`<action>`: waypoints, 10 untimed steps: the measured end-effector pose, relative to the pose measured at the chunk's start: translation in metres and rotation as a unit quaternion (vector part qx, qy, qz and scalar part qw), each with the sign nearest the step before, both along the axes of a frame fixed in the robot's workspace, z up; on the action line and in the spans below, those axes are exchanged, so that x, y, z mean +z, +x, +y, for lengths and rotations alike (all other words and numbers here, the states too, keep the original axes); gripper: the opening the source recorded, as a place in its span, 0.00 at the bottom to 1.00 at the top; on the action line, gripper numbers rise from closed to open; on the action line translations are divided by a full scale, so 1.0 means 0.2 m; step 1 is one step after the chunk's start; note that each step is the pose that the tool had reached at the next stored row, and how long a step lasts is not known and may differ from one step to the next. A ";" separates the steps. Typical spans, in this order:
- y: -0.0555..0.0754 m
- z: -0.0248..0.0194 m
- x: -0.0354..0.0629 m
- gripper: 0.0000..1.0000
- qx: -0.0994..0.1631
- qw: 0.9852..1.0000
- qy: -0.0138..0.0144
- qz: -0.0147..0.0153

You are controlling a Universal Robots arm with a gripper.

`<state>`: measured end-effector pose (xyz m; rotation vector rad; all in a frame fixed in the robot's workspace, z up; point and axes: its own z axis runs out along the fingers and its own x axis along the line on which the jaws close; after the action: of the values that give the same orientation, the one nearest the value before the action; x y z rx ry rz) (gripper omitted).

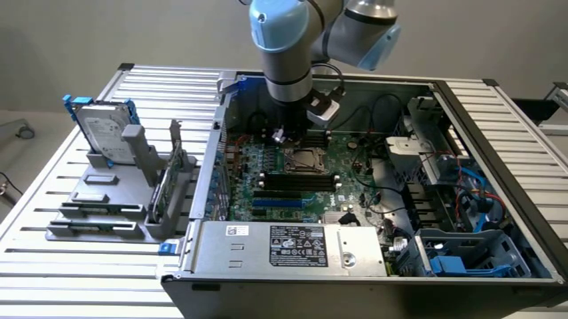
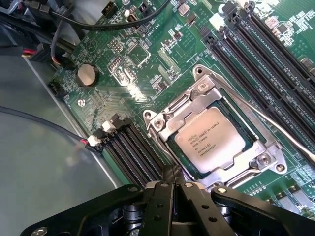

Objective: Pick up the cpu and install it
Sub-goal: 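Close the cpu cover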

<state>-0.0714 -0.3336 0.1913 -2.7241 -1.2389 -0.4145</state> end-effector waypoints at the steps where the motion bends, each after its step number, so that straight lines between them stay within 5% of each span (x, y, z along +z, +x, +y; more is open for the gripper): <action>1: 0.00 0.000 0.000 0.11 0.000 1.000 0.000 0.000; 10: 0.03 0.000 0.000 0.11 0.000 1.000 -0.001 0.000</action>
<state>-0.0649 -0.3336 0.1912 -2.7261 -1.2387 -0.4137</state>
